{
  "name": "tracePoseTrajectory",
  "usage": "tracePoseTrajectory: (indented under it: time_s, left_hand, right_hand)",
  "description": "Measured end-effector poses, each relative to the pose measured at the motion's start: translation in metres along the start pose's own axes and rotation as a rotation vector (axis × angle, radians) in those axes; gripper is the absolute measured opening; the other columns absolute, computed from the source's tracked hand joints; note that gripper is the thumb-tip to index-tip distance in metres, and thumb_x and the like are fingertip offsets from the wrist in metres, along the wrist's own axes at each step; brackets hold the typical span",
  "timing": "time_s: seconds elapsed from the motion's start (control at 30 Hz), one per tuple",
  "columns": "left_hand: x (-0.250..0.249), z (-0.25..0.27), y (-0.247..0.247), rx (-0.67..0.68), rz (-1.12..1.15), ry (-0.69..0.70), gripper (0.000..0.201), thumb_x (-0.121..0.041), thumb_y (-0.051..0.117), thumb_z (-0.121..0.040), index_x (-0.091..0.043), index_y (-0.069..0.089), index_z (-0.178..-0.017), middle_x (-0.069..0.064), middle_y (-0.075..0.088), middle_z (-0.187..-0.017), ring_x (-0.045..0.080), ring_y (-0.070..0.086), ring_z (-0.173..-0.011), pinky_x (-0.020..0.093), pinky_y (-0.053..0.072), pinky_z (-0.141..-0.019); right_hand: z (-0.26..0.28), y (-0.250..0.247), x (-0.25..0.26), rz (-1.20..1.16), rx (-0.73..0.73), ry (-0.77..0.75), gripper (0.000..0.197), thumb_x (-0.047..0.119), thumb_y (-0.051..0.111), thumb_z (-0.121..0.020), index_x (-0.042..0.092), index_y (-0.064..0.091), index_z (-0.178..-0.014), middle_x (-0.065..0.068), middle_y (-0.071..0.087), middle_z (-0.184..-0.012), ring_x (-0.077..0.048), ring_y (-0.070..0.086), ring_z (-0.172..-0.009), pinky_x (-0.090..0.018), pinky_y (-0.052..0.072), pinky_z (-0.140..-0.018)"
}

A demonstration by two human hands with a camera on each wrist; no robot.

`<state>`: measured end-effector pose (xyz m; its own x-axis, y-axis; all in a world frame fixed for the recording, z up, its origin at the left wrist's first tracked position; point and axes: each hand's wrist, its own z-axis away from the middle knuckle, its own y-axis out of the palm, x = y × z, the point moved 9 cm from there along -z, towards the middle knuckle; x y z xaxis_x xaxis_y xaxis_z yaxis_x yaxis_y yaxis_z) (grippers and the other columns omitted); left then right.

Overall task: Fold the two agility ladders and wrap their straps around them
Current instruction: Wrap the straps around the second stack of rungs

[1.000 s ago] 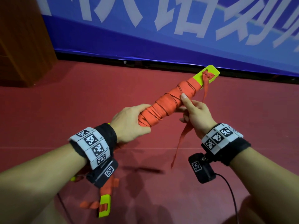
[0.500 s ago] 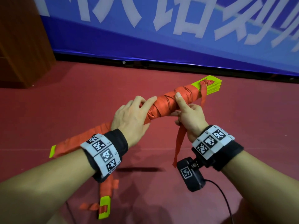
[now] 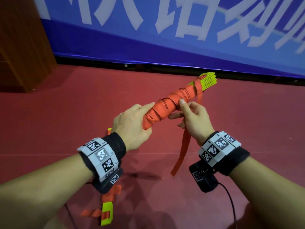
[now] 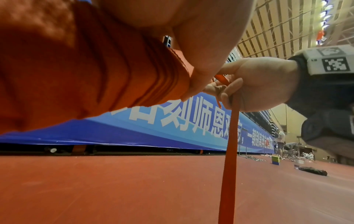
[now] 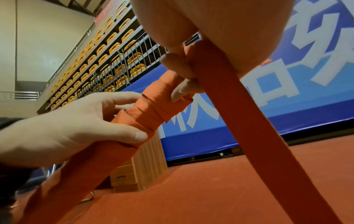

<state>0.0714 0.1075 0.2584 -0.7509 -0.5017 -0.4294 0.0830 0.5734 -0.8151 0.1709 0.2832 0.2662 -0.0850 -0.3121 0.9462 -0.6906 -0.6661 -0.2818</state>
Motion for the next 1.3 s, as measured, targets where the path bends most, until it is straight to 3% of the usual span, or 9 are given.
tracePoseTrajectory:
  time_s: [0.33,0.43,0.63,0.73,0.8,0.9,1.0,1.2,1.3]
  left_hand:
    - [0.010,0.000,0.002,0.022,0.234,-0.034,0.070,-0.038,0.070,-0.069,-0.051,0.051,-0.135,-0.009,0.067,-0.098,0.021,0.065,-0.095,0.038,0.054,-0.081]
    - [0.010,0.000,0.007,0.059,0.325,-0.042,0.072,-0.039,0.069,-0.066,-0.056,0.046,-0.132,-0.012,0.072,-0.098,0.016,0.067,-0.093,0.037,0.055,-0.083]
    - [0.009,0.001,0.013,0.122,0.441,-0.059,0.060,-0.037,0.075,-0.064,-0.049,0.063,-0.121,-0.011,0.074,-0.086,0.014,0.067,-0.080,0.034,0.055,-0.079]
    - [0.008,0.000,0.018,0.190,0.481,-0.074,0.052,-0.037,0.075,-0.062,-0.042,0.070,-0.113,-0.007,0.073,-0.081,0.017,0.066,-0.075,0.035,0.055,-0.075]
    - [0.008,0.001,0.019,0.223,0.508,-0.082,0.044,-0.034,0.076,-0.063,-0.037,0.072,-0.107,-0.003,0.071,-0.078,0.018,0.065,-0.070,0.032,0.055,-0.070]
    - [0.007,0.001,0.020,0.278,0.583,-0.097,0.033,-0.018,0.080,-0.069,-0.028,0.073,-0.099,0.005,0.072,-0.078,0.023,0.065,-0.068,0.030,0.053,-0.065]
    - [0.009,0.001,0.022,0.316,0.627,-0.126,0.033,-0.022,0.075,-0.062,-0.021,0.073,-0.095,0.009,0.072,-0.081,0.028,0.067,-0.074,0.033,0.054,-0.067]
    - [0.011,-0.001,0.024,0.338,0.582,-0.143,0.022,-0.027,0.064,-0.061,-0.016,0.066,-0.080,0.000,0.063,-0.064,0.014,0.056,-0.059,0.032,0.049,-0.064]
    - [0.004,0.000,0.022,0.303,0.384,-0.073,0.038,-0.045,0.060,-0.069,-0.028,0.064,-0.102,-0.007,0.070,-0.083,0.016,0.063,-0.070,0.038,0.053,-0.068]
  right_hand:
    - [-0.009,-0.007,-0.001,0.030,0.029,-0.065,0.047,0.042,0.058,-0.101,-0.004,0.065,-0.096,-0.004,0.078,-0.082,-0.015,0.061,-0.050,-0.024,0.052,-0.056]
    - [-0.011,-0.010,-0.004,0.034,0.024,-0.043,0.051,0.049,0.062,-0.097,-0.001,0.069,-0.092,-0.002,0.078,-0.083,-0.016,0.064,-0.054,-0.027,0.056,-0.060]
    - [-0.011,-0.011,-0.012,0.063,0.059,0.039,0.063,0.070,0.056,-0.084,0.010,0.067,-0.097,0.000,0.077,-0.094,-0.014,0.066,-0.052,-0.021,0.051,-0.059]
    - [-0.012,-0.010,-0.011,0.032,0.069,0.016,0.088,0.088,0.060,-0.066,0.008,0.066,-0.101,-0.006,0.077,-0.098,-0.018,0.067,-0.056,-0.038,0.057,-0.073]
    - [-0.012,-0.010,-0.013,-0.047,0.064,0.043,0.084,0.084,0.069,-0.063,0.008,0.069,-0.098,-0.007,0.077,-0.091,-0.017,0.063,-0.055,-0.047,0.057,-0.078]
    - [-0.012,-0.007,-0.014,-0.170,0.063,0.066,0.064,0.069,0.078,-0.070,0.010,0.071,-0.095,-0.002,0.071,-0.086,-0.015,0.055,-0.050,-0.042,0.055,-0.071]
    - [-0.010,-0.002,-0.011,-0.189,0.084,0.067,0.060,0.062,0.075,-0.068,0.008,0.071,-0.094,-0.006,0.064,-0.085,-0.012,0.050,-0.048,-0.038,0.054,-0.069]
    - [-0.010,-0.001,-0.013,-0.155,0.044,0.072,0.059,0.065,0.075,-0.068,0.009,0.068,-0.083,0.002,0.057,-0.061,-0.013,0.052,-0.046,-0.038,0.054,-0.065]
    - [-0.011,-0.002,-0.014,-0.114,-0.033,0.077,0.050,0.059,0.076,-0.080,0.010,0.063,-0.079,-0.001,0.051,-0.057,-0.013,0.052,-0.043,-0.035,0.054,-0.061]
